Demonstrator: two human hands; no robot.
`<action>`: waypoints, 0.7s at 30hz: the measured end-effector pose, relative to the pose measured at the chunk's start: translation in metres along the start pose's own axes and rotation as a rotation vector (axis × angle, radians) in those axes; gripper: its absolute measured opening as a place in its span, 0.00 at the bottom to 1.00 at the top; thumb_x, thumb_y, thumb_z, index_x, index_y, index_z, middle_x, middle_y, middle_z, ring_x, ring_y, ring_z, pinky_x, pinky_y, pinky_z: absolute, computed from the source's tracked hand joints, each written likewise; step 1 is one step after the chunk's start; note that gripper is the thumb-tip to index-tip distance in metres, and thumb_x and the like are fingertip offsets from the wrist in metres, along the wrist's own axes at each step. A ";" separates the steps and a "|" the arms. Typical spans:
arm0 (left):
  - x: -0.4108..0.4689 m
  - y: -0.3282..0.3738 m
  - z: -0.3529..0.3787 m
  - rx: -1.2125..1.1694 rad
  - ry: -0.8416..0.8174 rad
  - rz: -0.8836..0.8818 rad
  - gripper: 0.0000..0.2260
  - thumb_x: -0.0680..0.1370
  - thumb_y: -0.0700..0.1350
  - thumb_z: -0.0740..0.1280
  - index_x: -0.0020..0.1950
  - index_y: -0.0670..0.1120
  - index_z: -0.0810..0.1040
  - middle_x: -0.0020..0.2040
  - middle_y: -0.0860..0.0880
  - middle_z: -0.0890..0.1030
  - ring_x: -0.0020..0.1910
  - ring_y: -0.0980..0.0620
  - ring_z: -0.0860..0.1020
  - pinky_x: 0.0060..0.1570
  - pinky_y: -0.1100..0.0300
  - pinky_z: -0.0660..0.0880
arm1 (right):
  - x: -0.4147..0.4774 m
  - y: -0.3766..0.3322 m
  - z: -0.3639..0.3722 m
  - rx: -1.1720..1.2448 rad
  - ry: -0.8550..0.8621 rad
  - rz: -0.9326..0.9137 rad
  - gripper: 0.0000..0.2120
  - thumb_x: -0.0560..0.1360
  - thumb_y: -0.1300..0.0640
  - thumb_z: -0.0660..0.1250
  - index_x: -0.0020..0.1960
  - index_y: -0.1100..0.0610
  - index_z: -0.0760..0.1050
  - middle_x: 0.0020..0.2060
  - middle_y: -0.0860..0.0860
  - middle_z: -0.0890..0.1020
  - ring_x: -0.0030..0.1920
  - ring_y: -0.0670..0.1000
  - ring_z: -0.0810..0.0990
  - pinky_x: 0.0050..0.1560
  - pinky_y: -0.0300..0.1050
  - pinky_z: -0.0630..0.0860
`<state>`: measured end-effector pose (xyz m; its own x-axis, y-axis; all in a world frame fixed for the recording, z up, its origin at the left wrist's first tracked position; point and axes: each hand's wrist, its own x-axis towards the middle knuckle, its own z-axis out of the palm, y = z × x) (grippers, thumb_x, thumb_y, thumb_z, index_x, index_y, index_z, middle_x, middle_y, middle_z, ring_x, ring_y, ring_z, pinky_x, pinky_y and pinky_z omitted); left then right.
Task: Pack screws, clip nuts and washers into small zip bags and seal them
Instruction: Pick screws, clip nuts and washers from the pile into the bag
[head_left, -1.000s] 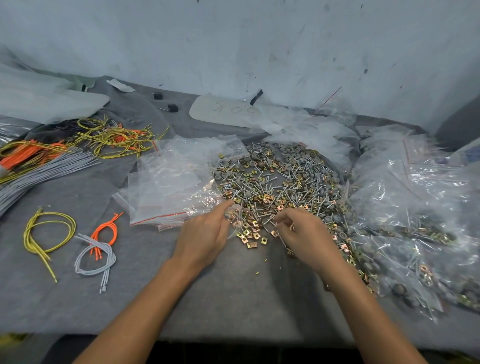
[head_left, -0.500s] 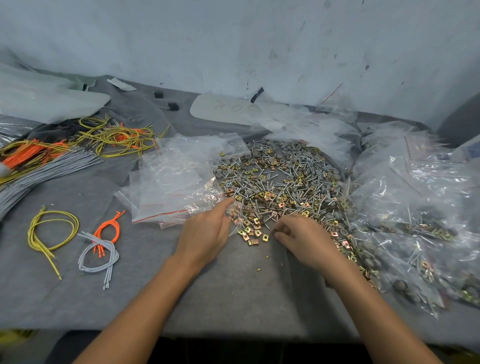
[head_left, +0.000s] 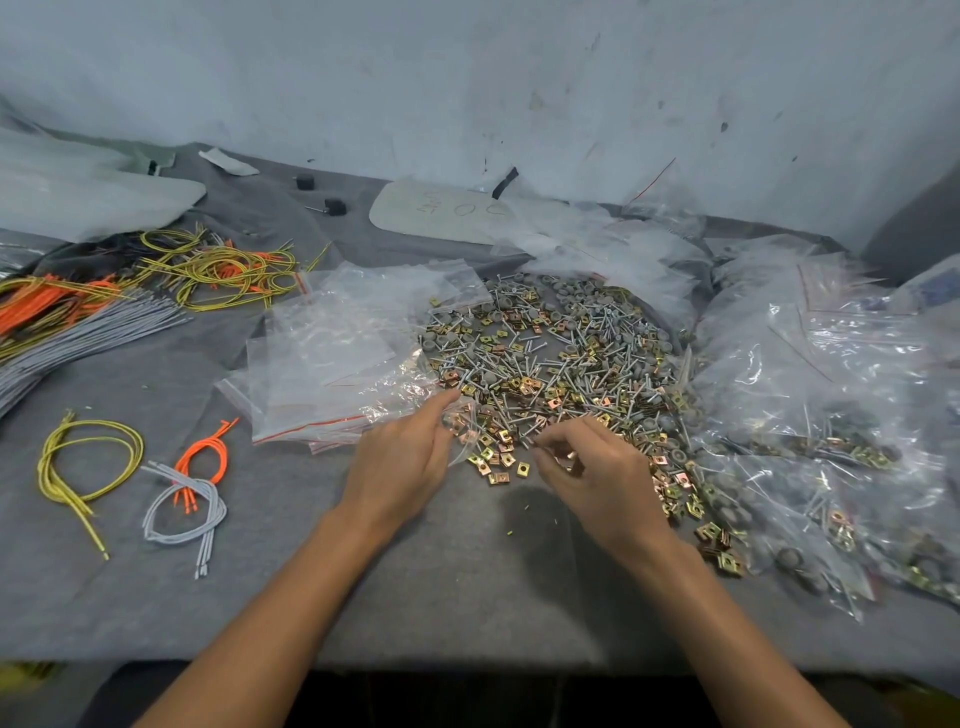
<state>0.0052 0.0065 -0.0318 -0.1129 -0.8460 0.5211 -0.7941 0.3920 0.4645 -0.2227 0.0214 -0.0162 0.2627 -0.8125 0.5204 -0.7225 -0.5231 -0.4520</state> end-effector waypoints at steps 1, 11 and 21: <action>0.000 0.000 0.000 0.001 0.000 0.004 0.21 0.79 0.47 0.55 0.69 0.47 0.77 0.34 0.43 0.82 0.32 0.40 0.79 0.32 0.53 0.67 | -0.001 -0.001 0.002 0.032 0.010 0.019 0.03 0.74 0.58 0.74 0.46 0.54 0.80 0.45 0.44 0.83 0.42 0.44 0.81 0.41 0.49 0.80; -0.001 0.001 -0.001 0.002 -0.033 -0.020 0.21 0.79 0.46 0.56 0.70 0.47 0.76 0.38 0.42 0.83 0.36 0.38 0.80 0.34 0.50 0.70 | 0.000 -0.019 0.005 0.338 -0.006 0.175 0.12 0.72 0.61 0.77 0.52 0.49 0.80 0.40 0.41 0.83 0.40 0.45 0.83 0.42 0.38 0.80; -0.001 0.000 0.001 0.017 -0.015 -0.033 0.22 0.78 0.47 0.56 0.70 0.49 0.76 0.44 0.39 0.85 0.42 0.35 0.81 0.40 0.46 0.76 | 0.005 -0.028 0.014 0.328 -0.074 0.222 0.10 0.75 0.58 0.75 0.53 0.46 0.80 0.41 0.38 0.83 0.44 0.41 0.82 0.48 0.41 0.80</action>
<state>0.0048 0.0065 -0.0331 -0.0950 -0.8639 0.4946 -0.8076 0.3573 0.4691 -0.1920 0.0281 -0.0112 0.1772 -0.9250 0.3362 -0.5272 -0.3777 -0.7612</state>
